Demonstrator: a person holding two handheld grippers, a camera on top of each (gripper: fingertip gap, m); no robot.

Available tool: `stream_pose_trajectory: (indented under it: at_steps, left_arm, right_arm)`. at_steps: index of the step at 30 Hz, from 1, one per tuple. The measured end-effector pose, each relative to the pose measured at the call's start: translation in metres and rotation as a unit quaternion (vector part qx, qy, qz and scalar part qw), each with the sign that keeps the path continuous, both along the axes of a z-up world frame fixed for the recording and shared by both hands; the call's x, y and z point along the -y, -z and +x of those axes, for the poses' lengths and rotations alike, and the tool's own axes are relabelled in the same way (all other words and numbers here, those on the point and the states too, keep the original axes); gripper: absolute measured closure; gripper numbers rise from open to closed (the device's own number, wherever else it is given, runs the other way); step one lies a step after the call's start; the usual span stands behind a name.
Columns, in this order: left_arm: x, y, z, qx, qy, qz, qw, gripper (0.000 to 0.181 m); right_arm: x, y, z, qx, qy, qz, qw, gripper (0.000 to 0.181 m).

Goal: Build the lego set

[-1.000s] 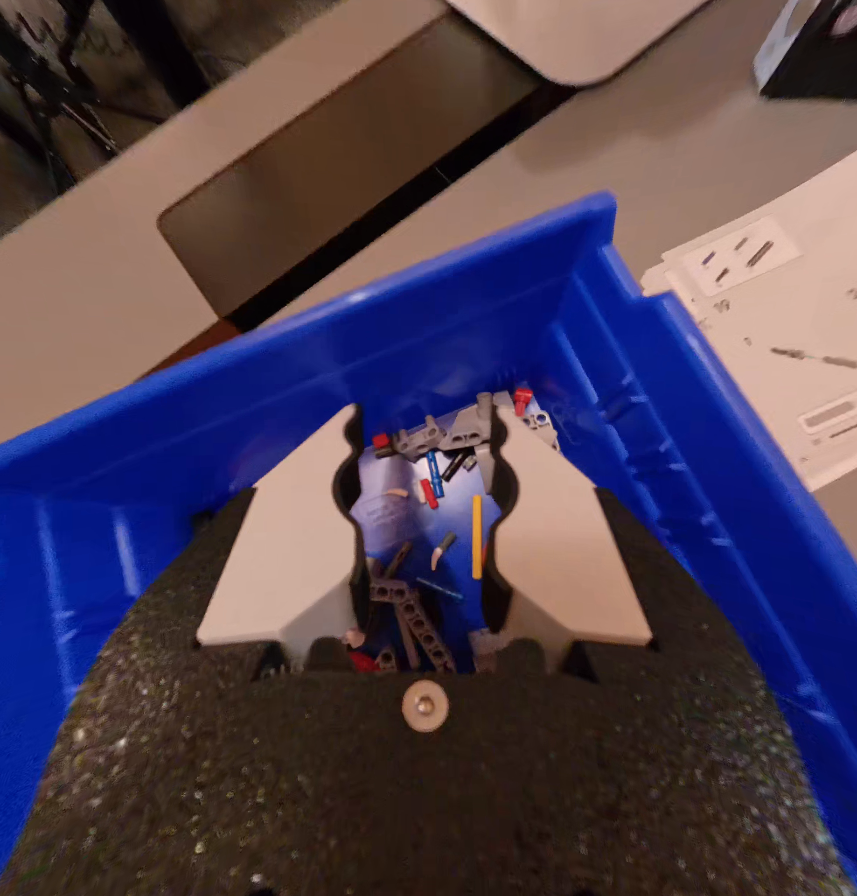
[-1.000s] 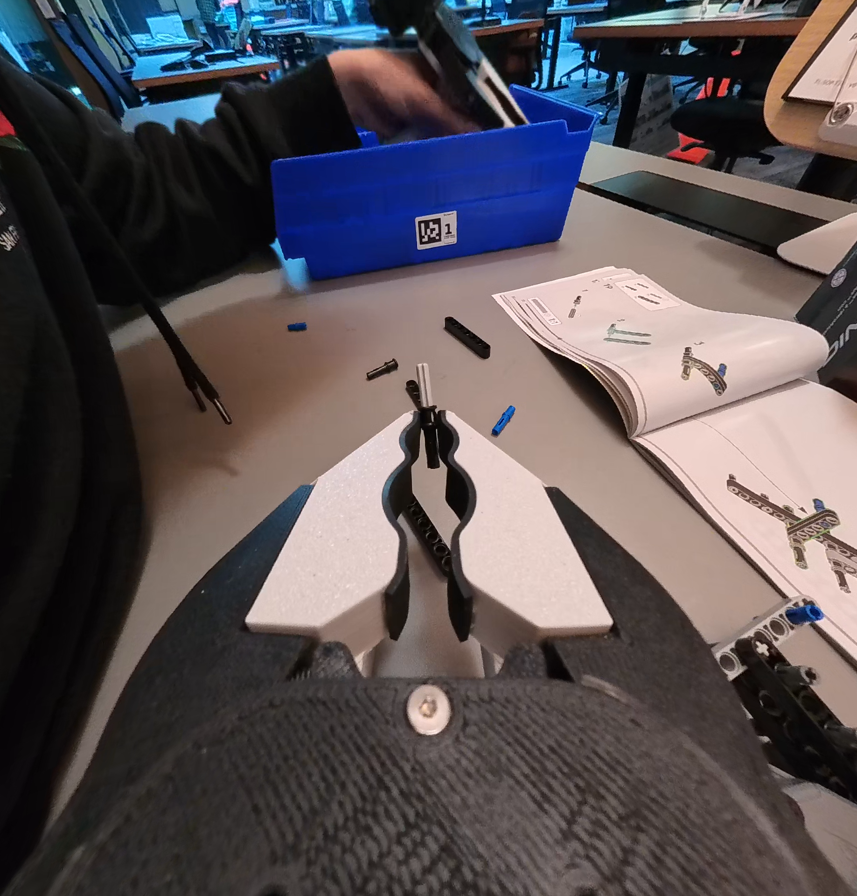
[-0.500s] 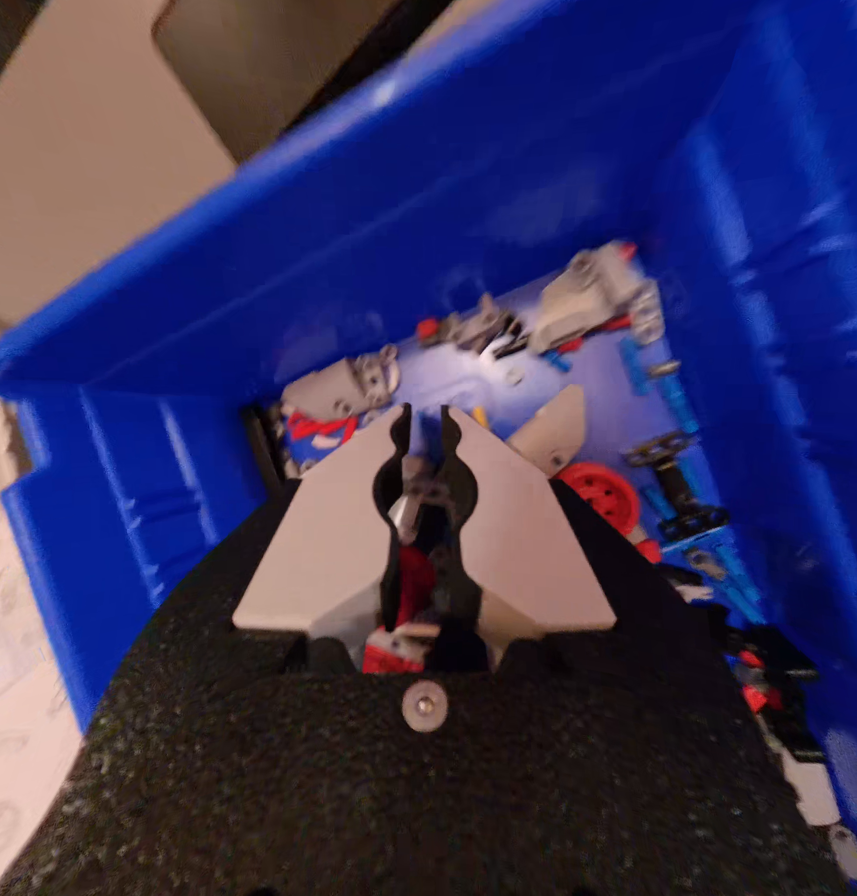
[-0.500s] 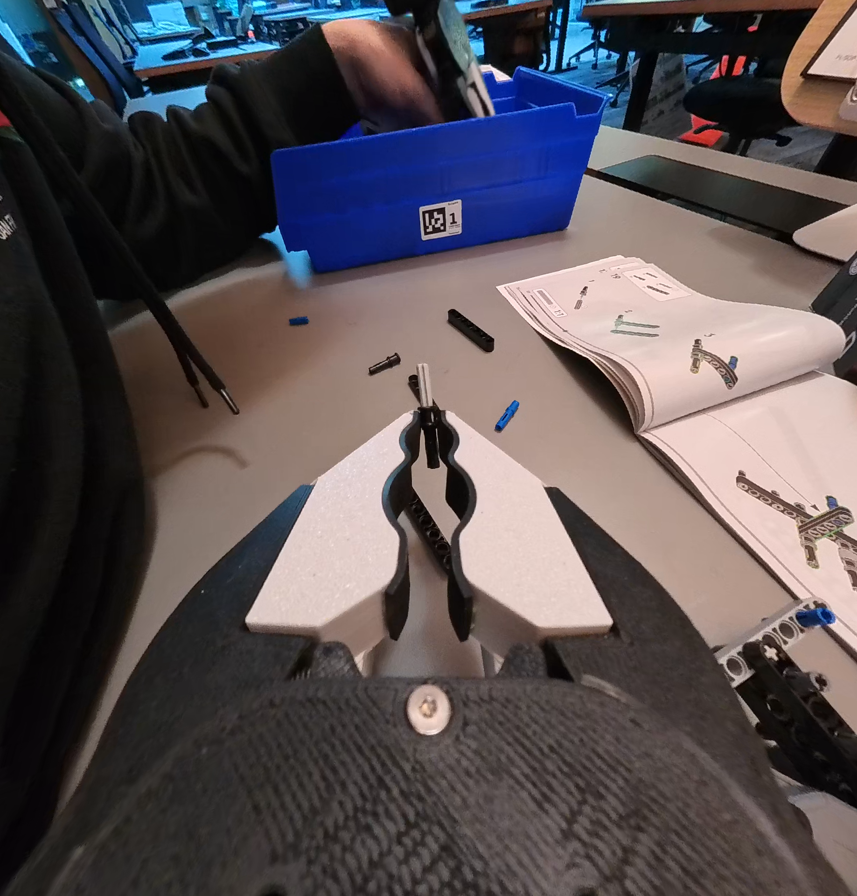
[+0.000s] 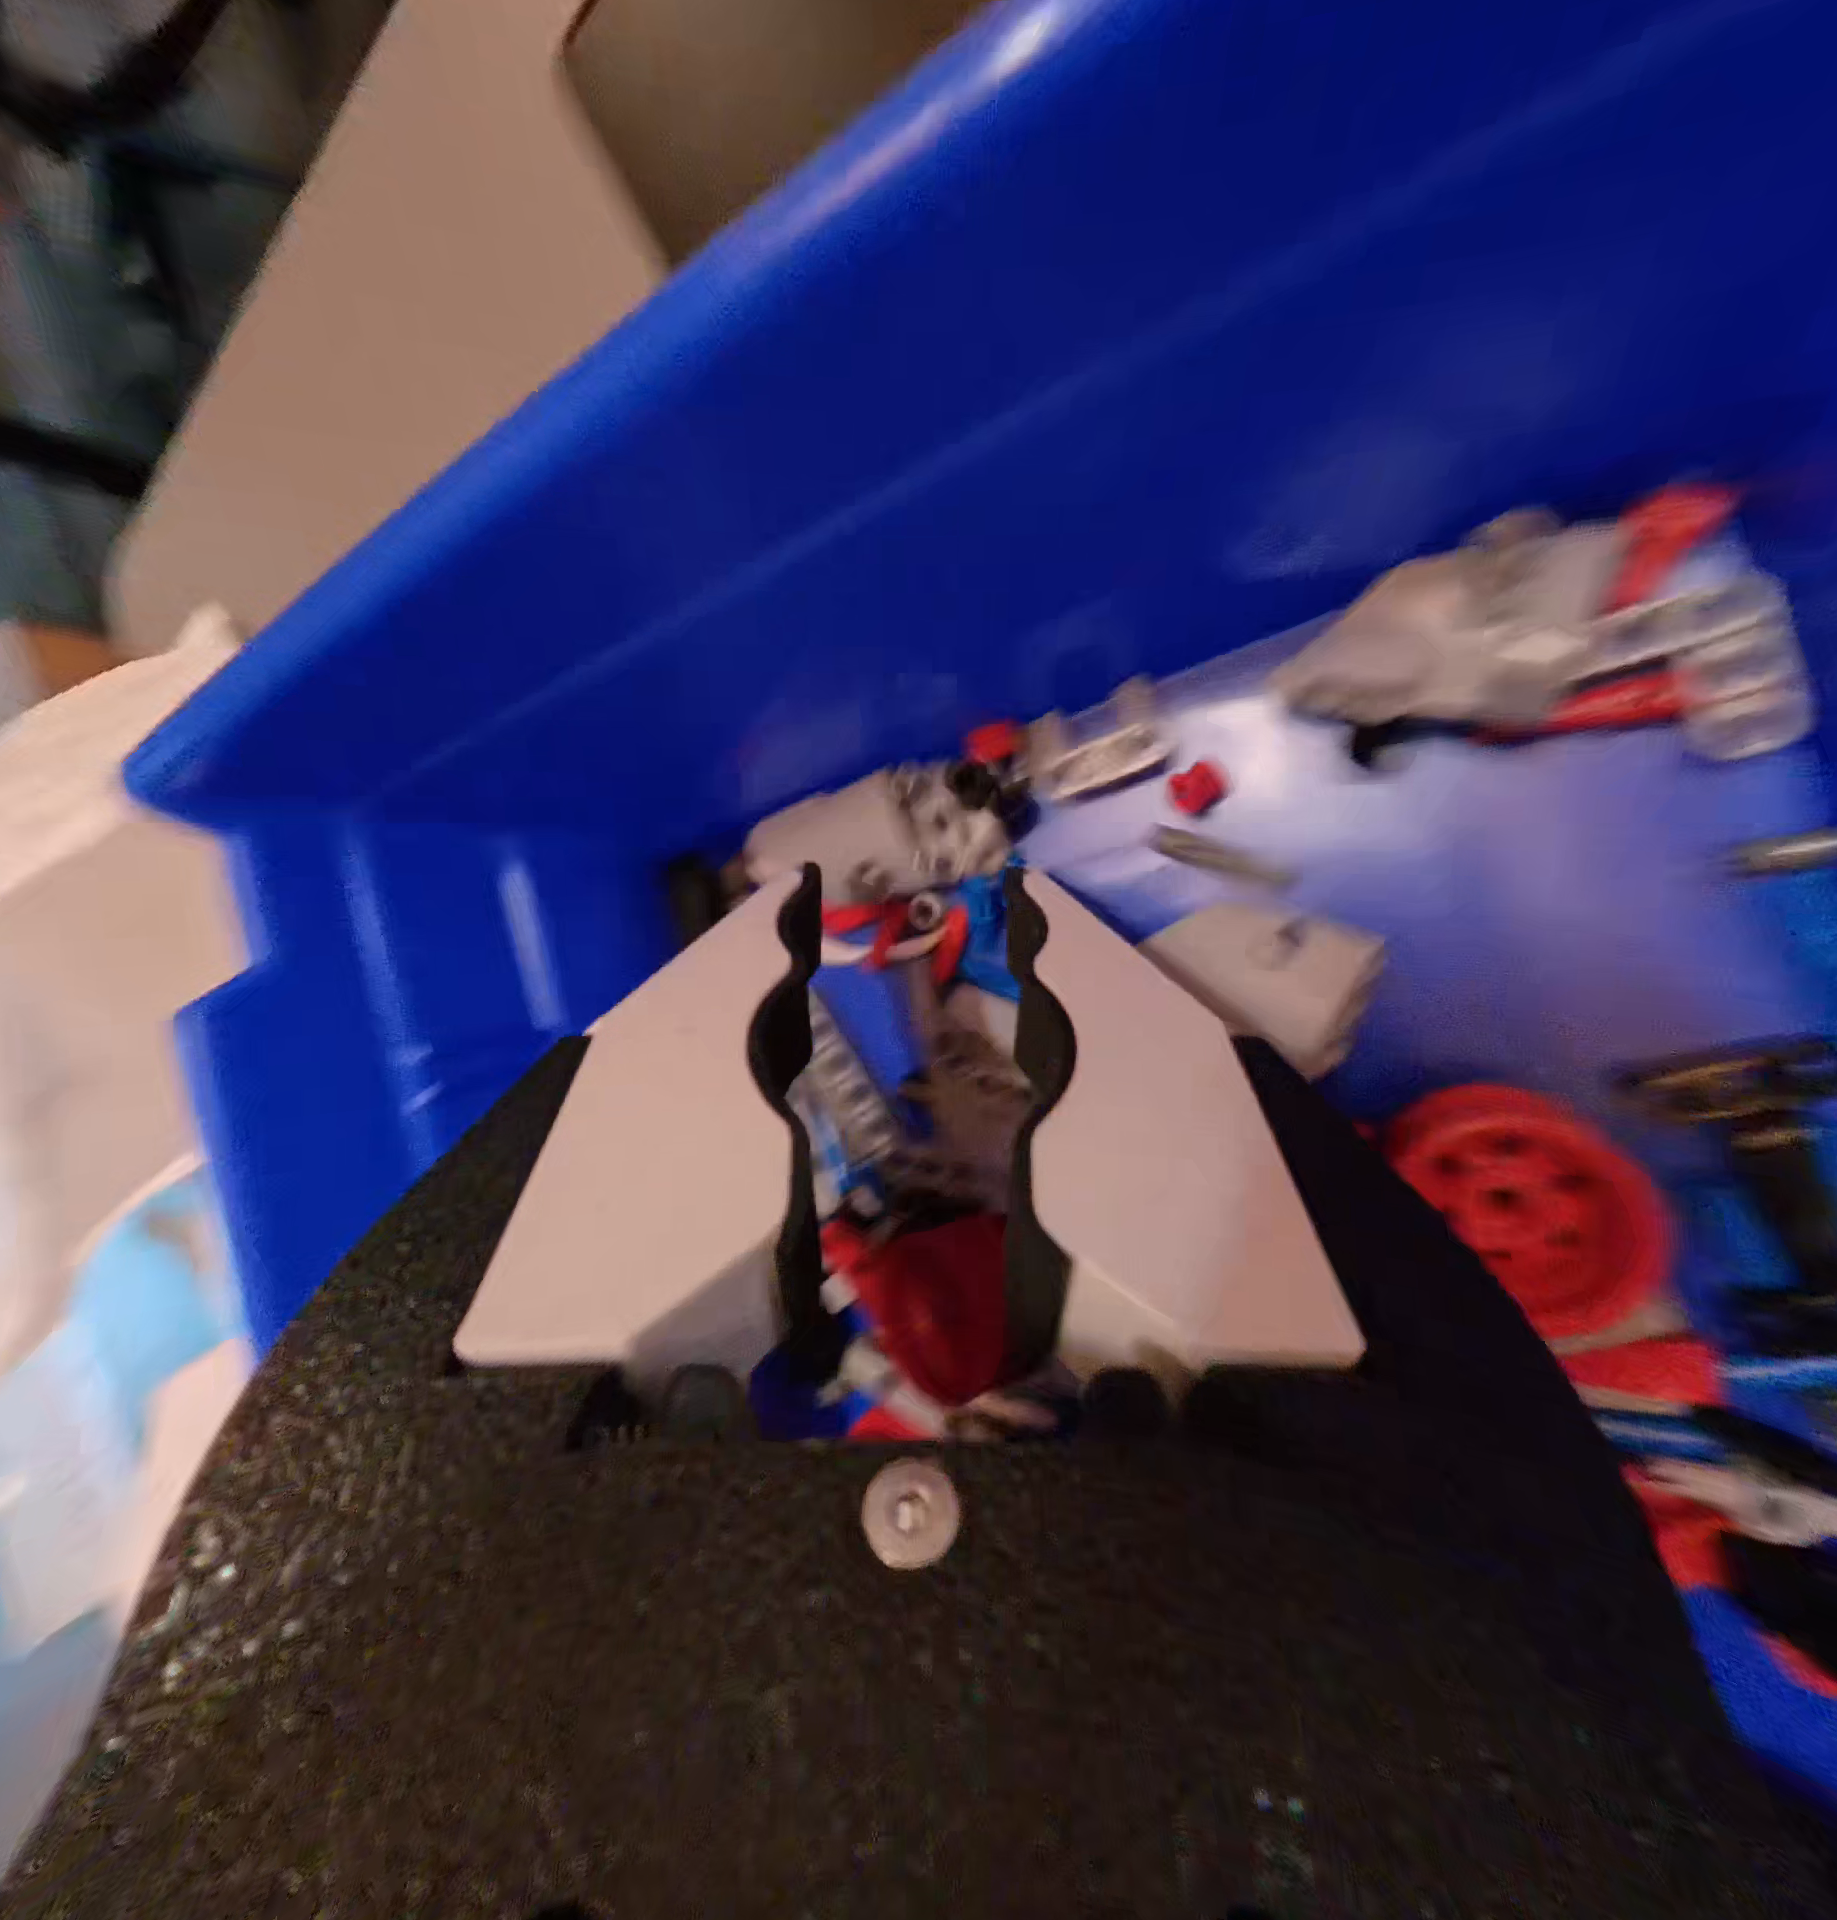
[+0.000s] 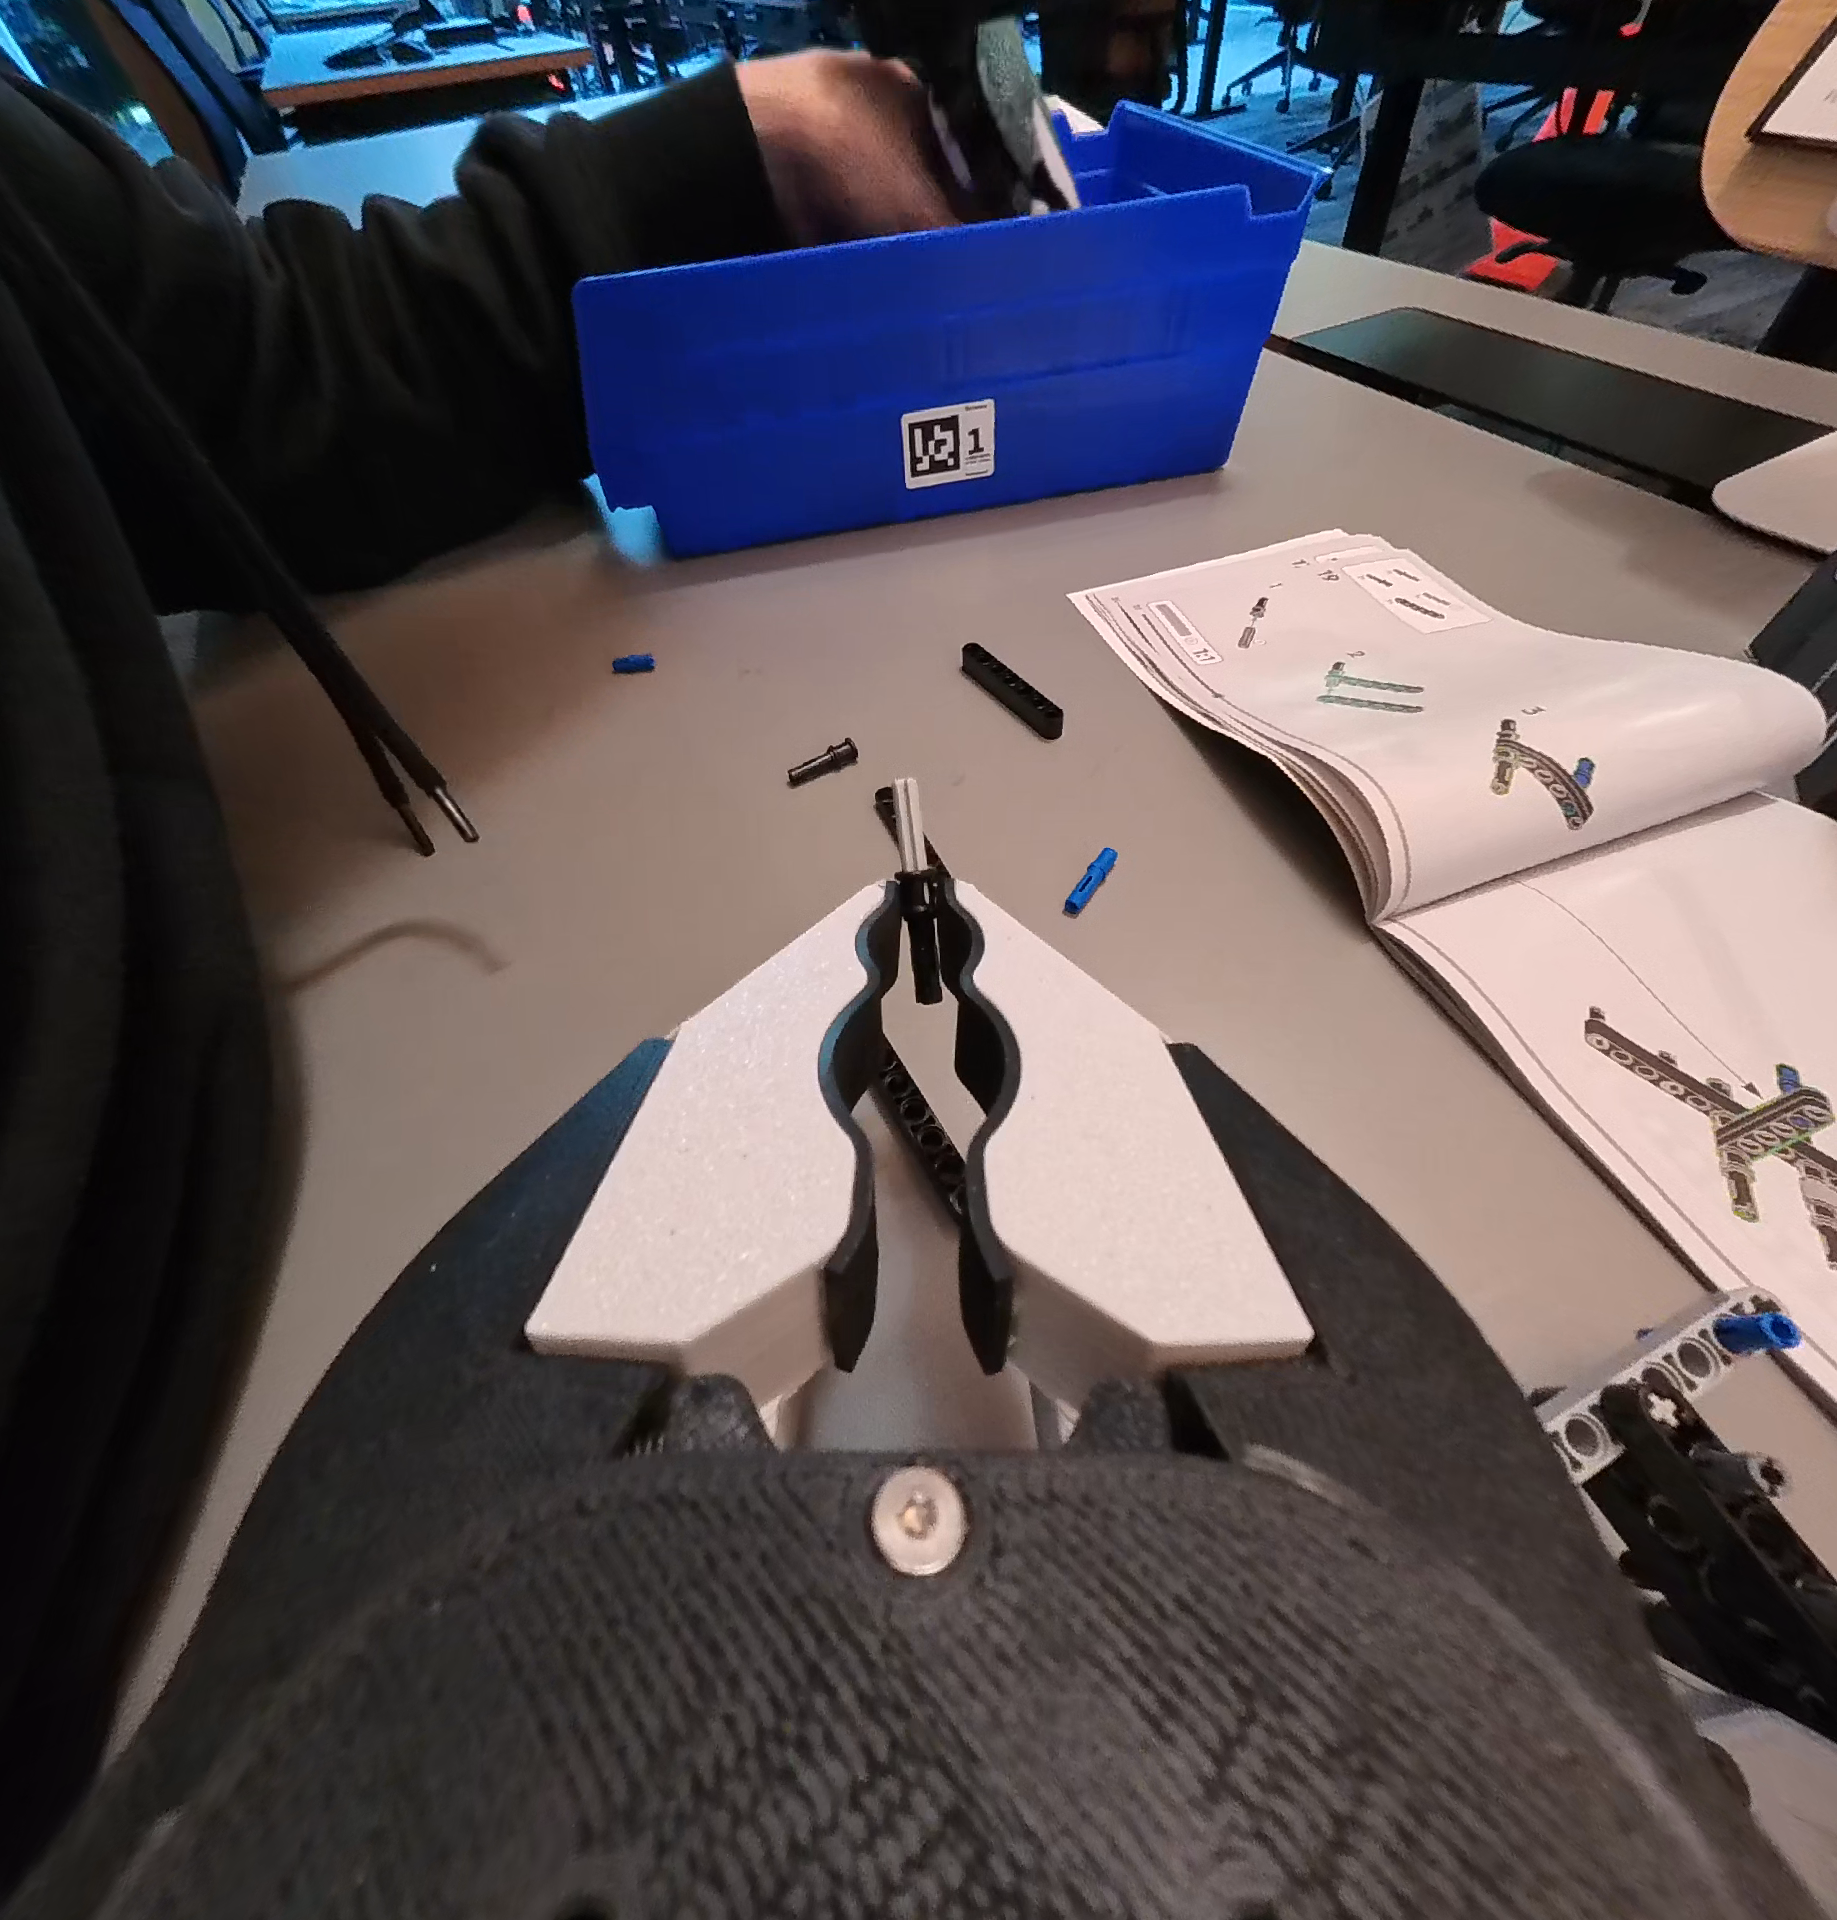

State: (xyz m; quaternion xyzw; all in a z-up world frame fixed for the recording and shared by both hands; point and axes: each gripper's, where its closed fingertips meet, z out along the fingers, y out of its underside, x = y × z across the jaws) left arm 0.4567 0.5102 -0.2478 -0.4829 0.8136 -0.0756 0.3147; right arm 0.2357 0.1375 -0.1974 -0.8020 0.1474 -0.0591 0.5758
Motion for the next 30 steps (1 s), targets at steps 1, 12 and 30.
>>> stream_pose_trajectory:
  at_steps: [1,12,30]
  left_arm:
    - [-0.013,-0.001,-0.004,-0.007,-0.012,0.030,0.999,0.148]
    - [-0.052,-0.071,-0.078,-0.047,-0.045,-0.070,0.995,0.142]
    - [-0.070,-0.037,-0.152,-0.182,-0.116,-0.130,0.968,0.170]
  right_arm:
    - [0.000,0.000,0.000,0.000,0.000,-0.001,1.000,0.177]
    - [0.000,0.000,0.000,0.000,0.000,0.001,1.000,0.177]
    - [-0.001,-0.001,-0.003,0.003,-0.010,0.002,1.000,0.178]
